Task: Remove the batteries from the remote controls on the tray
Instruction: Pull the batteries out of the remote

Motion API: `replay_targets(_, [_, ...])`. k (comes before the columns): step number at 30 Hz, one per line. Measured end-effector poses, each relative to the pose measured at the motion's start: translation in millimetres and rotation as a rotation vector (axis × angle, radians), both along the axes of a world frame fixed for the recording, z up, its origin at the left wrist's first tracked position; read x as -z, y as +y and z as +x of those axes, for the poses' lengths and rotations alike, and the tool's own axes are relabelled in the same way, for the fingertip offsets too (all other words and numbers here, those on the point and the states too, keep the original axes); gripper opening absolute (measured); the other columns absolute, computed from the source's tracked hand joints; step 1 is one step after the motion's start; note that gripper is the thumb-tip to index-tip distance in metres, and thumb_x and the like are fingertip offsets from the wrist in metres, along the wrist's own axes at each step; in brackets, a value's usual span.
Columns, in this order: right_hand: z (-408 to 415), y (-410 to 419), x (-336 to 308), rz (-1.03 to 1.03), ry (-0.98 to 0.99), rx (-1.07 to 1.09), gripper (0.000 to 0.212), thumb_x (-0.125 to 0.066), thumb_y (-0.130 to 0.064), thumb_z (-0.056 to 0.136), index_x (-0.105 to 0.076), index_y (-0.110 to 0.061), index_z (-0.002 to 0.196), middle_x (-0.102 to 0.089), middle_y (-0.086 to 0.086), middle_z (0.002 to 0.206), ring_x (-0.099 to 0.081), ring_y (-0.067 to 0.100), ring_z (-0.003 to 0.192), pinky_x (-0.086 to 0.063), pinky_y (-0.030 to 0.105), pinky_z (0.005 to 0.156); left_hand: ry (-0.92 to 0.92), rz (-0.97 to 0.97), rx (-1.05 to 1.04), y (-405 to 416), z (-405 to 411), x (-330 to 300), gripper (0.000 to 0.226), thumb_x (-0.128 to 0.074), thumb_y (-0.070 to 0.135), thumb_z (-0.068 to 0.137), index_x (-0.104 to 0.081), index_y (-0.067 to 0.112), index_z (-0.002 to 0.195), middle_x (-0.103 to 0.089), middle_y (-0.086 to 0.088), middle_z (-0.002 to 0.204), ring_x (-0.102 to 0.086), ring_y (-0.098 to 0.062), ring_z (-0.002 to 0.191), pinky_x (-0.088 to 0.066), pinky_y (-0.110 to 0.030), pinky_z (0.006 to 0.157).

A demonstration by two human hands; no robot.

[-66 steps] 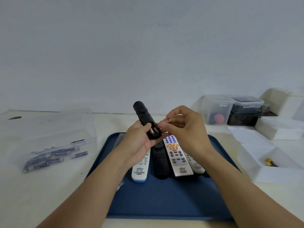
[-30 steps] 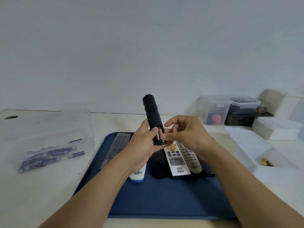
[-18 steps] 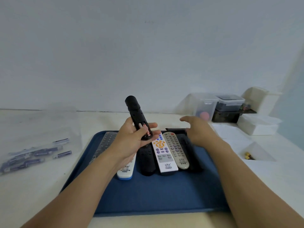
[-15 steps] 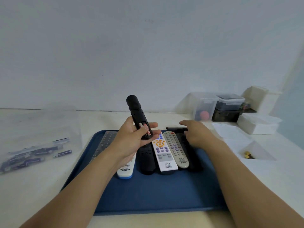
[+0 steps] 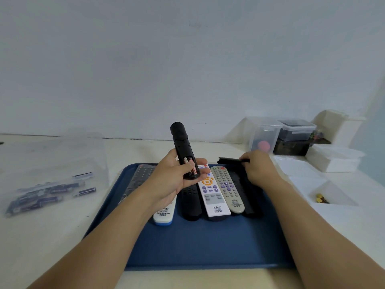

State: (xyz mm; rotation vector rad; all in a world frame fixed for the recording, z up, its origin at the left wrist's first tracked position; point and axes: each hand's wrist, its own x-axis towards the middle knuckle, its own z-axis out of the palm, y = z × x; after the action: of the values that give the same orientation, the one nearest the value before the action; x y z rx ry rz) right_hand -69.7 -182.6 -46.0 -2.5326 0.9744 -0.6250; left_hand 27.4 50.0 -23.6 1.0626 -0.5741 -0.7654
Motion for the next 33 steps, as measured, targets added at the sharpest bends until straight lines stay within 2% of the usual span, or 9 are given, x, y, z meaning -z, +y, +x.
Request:
replay_targets(3, [-2,6,-6,-0.095,-0.109,0.007,0.026,-0.056,0.008,0.091,-0.074,-0.001,0.108,-0.067,0.015,0.099,-0.067,0.034,0.097,-0.052,0.036,0.089,0.032,-0.016,-0.021,0,1,-1,0.029,-0.048,-0.007,0.102,-0.051,0.007,0.128,-0.073,-0.022,0.107,-0.075,-0.034,0.092,-0.063,-0.038,0.078])
replay_targets(5, [-1,8,-8,-0.138,-0.169,0.002,0.028,-0.055,0.01,0.09,-0.074,0.0,0.108,-0.07,0.018,0.103,-0.068,0.034,0.098,-0.053,0.036,0.09,0.062,-0.025,-0.035,0,2,-2,0.031,-0.048,-0.008,0.101,-0.05,0.006,0.129,-0.072,-0.023,0.108,-0.075,-0.034,0.091,-0.063,-0.039,0.078])
replay_targets(8, [1,4,-2,-0.049,-0.093,-0.026,0.036,-0.055,0.011,0.089,-0.069,-0.001,0.119,-0.07,0.019,0.114,-0.065,0.034,0.109,-0.048,0.035,0.099,0.077,-0.026,-0.045,1,2,-2,0.032,-0.048,-0.009,0.101,-0.05,0.005,0.129,-0.072,-0.024,0.107,-0.076,-0.034,0.09,-0.063,-0.04,0.078])
replay_targets(12, [5,-4,0,-0.034,-0.075,0.013,0.038,-0.06,0.004,0.092,-0.061,-0.002,0.129,-0.064,0.019,0.119,-0.062,0.033,0.109,-0.046,0.032,0.094,0.071,-0.012,-0.041,1,2,-2,0.031,-0.049,-0.008,0.1,-0.051,0.007,0.128,-0.074,-0.022,0.104,-0.076,-0.034,0.089,-0.063,-0.039,0.077])
replay_targets(17, [6,-11,5,-0.102,0.034,0.14,0.021,-0.062,-0.017,0.096,-0.071,0.002,0.098,-0.069,0.022,0.1,-0.064,0.038,0.094,-0.05,0.035,0.076,0.06,0.003,-0.027,0,2,-1,0.029,-0.048,-0.007,0.101,-0.052,0.008,0.126,-0.074,-0.022,0.107,-0.075,-0.034,0.091,-0.063,-0.04,0.079])
replay_targets(22, [4,-16,12,-0.046,-0.028,0.284,0.02,-0.062,-0.017,0.095,-0.066,0.002,0.099,-0.065,0.023,0.098,-0.062,0.042,0.089,-0.042,0.033,0.07,0.067,0.005,-0.013,-1,1,0,0.027,-0.048,-0.007,0.101,-0.051,0.005,0.125,-0.072,-0.023,0.108,-0.075,-0.035,0.09,-0.063,-0.041,0.08])
replay_targets(26, [6,-16,7,-0.069,-0.228,0.325,0.013,-0.055,-0.01,0.096,-0.055,0.002,0.099,-0.057,0.019,0.09,-0.046,0.033,0.074,-0.036,0.035,0.066,0.066,0.011,-0.015,-3,2,2,0.029,-0.048,-0.008,0.101,-0.05,0.002,0.128,-0.072,-0.024,0.109,-0.075,-0.036,0.091,-0.063,-0.038,0.076])
replay_targets(29, [10,-5,-3,-0.117,-0.393,0.21,0.009,-0.056,-0.011,0.096,-0.063,-0.006,0.094,-0.065,0.018,0.087,-0.059,0.033,0.074,-0.046,0.036,0.064,0.074,0.009,-0.025,-3,2,3,0.029,-0.048,-0.007,0.101,-0.049,0.004,0.128,-0.072,-0.023,0.11,-0.075,-0.036,0.092,-0.063,-0.038,0.076])
replay_targets(33, [6,45,-28,-0.186,-0.603,-0.185,0.006,-0.068,-0.004,0.091,-0.071,-0.009,0.092,-0.068,0.002,0.079,-0.063,0.018,0.069,-0.054,0.033,0.068,0.075,-0.007,-0.054,-2,4,3,0.033,-0.047,-0.007,0.102,-0.048,0.007,0.132,-0.069,-0.023,0.117,-0.076,-0.035,0.09,-0.063,-0.038,0.076])
